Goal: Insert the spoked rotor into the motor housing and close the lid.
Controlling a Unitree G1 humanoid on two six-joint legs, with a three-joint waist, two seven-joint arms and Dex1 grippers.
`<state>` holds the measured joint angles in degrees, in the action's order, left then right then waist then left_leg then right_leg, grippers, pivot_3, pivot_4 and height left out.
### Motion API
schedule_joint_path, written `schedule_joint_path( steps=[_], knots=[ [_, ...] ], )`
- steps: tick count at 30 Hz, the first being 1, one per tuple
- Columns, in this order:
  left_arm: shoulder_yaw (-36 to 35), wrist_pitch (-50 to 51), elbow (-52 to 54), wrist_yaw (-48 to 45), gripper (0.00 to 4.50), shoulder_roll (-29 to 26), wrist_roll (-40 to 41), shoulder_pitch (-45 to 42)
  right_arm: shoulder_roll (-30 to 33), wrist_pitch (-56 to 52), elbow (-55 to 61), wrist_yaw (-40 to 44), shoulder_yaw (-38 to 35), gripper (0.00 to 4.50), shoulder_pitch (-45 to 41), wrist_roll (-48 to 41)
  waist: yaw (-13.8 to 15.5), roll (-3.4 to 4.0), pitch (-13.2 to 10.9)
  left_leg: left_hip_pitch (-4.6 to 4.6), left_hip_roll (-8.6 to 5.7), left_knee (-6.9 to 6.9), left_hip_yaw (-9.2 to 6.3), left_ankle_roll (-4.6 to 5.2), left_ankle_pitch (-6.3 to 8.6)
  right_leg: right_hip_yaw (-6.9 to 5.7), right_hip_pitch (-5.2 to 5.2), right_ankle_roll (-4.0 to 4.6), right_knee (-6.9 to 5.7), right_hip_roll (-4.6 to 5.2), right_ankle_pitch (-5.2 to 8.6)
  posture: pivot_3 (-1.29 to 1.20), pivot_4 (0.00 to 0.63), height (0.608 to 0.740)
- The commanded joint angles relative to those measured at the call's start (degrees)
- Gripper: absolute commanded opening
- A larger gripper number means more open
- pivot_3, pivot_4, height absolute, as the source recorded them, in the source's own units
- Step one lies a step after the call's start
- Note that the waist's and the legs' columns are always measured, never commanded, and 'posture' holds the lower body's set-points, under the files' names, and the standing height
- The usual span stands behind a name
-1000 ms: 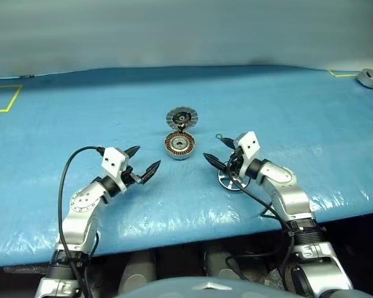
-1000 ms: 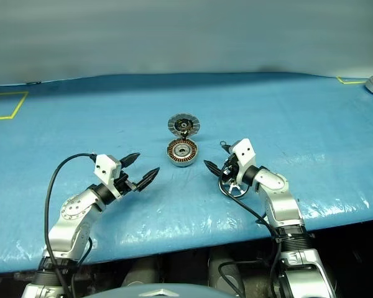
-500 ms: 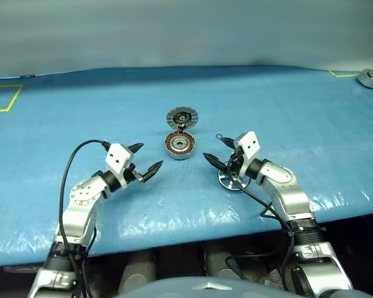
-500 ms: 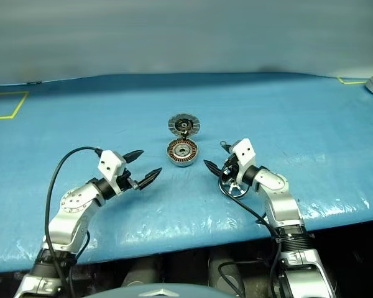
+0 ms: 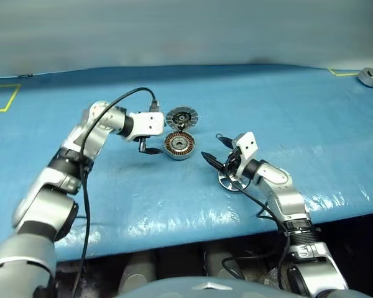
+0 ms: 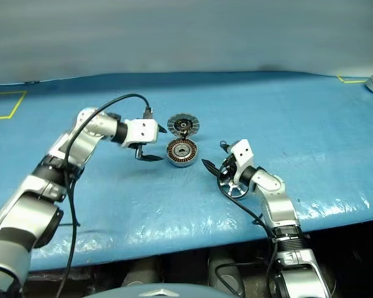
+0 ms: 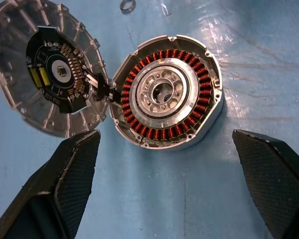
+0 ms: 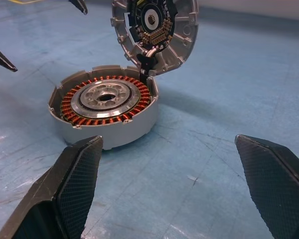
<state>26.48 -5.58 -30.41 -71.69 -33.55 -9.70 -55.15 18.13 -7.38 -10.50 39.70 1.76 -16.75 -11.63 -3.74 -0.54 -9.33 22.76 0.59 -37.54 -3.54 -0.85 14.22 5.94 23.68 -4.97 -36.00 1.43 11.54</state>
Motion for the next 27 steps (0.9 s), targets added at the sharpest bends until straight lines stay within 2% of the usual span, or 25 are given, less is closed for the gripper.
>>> schedule_joint_path(
  steps=[1, 6, 13, 20, 27],
  knots=[
    [3.7, -4.7, -8.7, -3.9, 4.5, 2.7, -4.2, -6.1, 0.6, 1.5, 1.9, -0.2, -1.0, 4.47, -0.9, -0.4, 0.0, 0.0, 0.0, 0.02, 0.0, 0.02, -0.01, 0.02, 0.01, 0.0, 0.02, 0.06, 0.0, 0.0, -0.02, 0.0, 0.15, 0.74],
    [6.7, -10.9, -19.5, -6.1, 4.5, 6.3, -8.3, -12.2, 0.4, 1.9, 3.2, -1.1, -1.3, 4.47, 0.1, -0.5, -0.2, -0.01, -0.1, 0.17, -0.01, 0.04, -0.02, 0.11, 0.06, 0.01, 0.15, 0.08, 0.0, 0.0, 0.0, 0.0, 0.15, 0.74],
    [6.3, -18.2, -26.6, -4.9, 4.5, 9.6, -10.4, -15.9, -1.4, 3.3, 5.5, -3.9, -1.6, 4.47, 3.5, -1.0, 0.2, -0.11, -0.1, 0.2, -0.03, 0.01, -0.04, 0.13, 0.08, 0.01, 0.14, 0.07, 0.0, 0.02, 0.01, 0.0, 0.15, 0.74],
    [5.3, -23.6, -27.2, -6.1, 4.5, 9.0, -9.8, -15.6, -4.9, 6.6, 7.9, -7.1, -0.7, 4.47, 7.3, -0.4, 0.0, -0.11, -0.1, 0.19, -0.04, -0.01, -0.07, 0.13, 0.08, 0.0, 0.14, 0.06, -0.06, 0.02, 0.01, 0.0, 0.15, 0.74],
    [5.4, -23.8, -28.1, -6.5, 4.5, 9.7, -10.6, -16.3, -6.1, 7.3, 7.5, -7.8, 0.2, 4.47, 6.9, 0.0, 0.1, -0.11, -0.1, 0.19, -0.04, -0.12, -0.06, 0.13, 0.08, 0.0, 0.12, 0.06, -0.11, 0.02, 0.0, 0.0, 0.15, 0.74]
  ],
)
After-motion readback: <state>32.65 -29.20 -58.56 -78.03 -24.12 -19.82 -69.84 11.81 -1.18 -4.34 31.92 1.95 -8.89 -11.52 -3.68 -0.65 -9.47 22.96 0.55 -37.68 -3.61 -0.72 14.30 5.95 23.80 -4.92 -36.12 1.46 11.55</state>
